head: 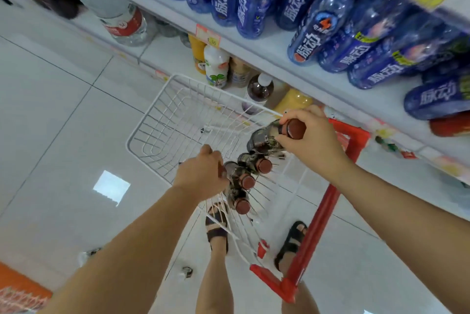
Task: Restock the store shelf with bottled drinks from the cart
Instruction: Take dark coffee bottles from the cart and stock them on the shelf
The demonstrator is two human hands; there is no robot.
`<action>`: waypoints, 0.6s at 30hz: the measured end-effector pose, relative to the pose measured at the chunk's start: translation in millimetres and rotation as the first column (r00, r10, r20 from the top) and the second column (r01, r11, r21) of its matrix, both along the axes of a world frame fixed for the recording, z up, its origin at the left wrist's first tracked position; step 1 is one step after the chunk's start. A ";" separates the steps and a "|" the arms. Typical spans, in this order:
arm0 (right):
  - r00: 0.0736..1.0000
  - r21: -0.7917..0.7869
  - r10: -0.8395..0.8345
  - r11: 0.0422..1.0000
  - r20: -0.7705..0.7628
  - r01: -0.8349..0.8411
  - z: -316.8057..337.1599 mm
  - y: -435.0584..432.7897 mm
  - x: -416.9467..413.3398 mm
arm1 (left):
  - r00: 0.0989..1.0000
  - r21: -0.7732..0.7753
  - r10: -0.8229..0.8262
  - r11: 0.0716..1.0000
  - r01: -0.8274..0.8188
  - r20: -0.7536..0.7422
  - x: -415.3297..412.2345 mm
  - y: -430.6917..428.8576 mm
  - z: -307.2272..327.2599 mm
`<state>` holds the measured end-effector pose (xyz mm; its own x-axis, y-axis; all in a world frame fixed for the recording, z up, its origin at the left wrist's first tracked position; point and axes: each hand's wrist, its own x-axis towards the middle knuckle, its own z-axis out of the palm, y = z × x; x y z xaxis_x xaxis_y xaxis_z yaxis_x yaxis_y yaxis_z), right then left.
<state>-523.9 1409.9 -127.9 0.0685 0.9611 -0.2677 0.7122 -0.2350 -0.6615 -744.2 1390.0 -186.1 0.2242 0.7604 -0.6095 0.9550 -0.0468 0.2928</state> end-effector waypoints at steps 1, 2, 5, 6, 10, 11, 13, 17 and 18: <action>1.000 0.027 -0.011 1.000 -0.010 0.011 20.3 -0.9 3.4 | 0.999 0.056 0.021 0.998 -0.023 0.039 1.7 4.6 25.1; 1.000 0.061 -0.025 0.998 -0.015 0.026 41.8 -1.2 7.8 | 0.997 0.119 0.019 0.992 -0.028 0.075 4.0 9.6 51.8; 0.996 0.196 -0.081 0.977 -0.032 0.085 114.5 -7.7 29.4 | 0.982 0.305 -0.028 0.952 -0.031 0.188 18.2 20.6 141.7; 0.993 0.226 -0.104 0.967 -0.056 0.115 140.6 -12.2 38.2 | 0.972 0.357 -0.048 0.933 -0.039 0.231 26.2 21.9 172.2; 0.973 0.348 -0.192 0.910 -0.126 0.224 243.9 -32.3 87.2 | 0.890 0.577 -0.205 0.813 -0.077 0.407 79.3 24.0 290.3; 0.970 0.392 -0.207 0.888 -0.129 0.241 268.3 -38.8 100.9 | 0.857 0.631 -0.263 0.771 -0.089 0.443 96.4 23.1 317.3; 0.959 0.474 -0.236 0.833 -0.159 0.284 312.7 -54.5 127.5 | 0.805 0.726 -0.362 0.677 -0.120 0.471 130.5 16.9 363.7; 0.941 0.669 -0.293 0.667 -0.171 0.329 380.7 -90.5 176.5 | 0.689 0.829 -0.517 0.510 -0.229 0.508 193.5 -4.5 428.0; 0.934 0.694 -0.305 0.632 -0.187 0.345 394.0 -100.3 189.3 | 0.659 0.840 -0.549 0.477 -0.258 0.514 209.8 -9.9 441.1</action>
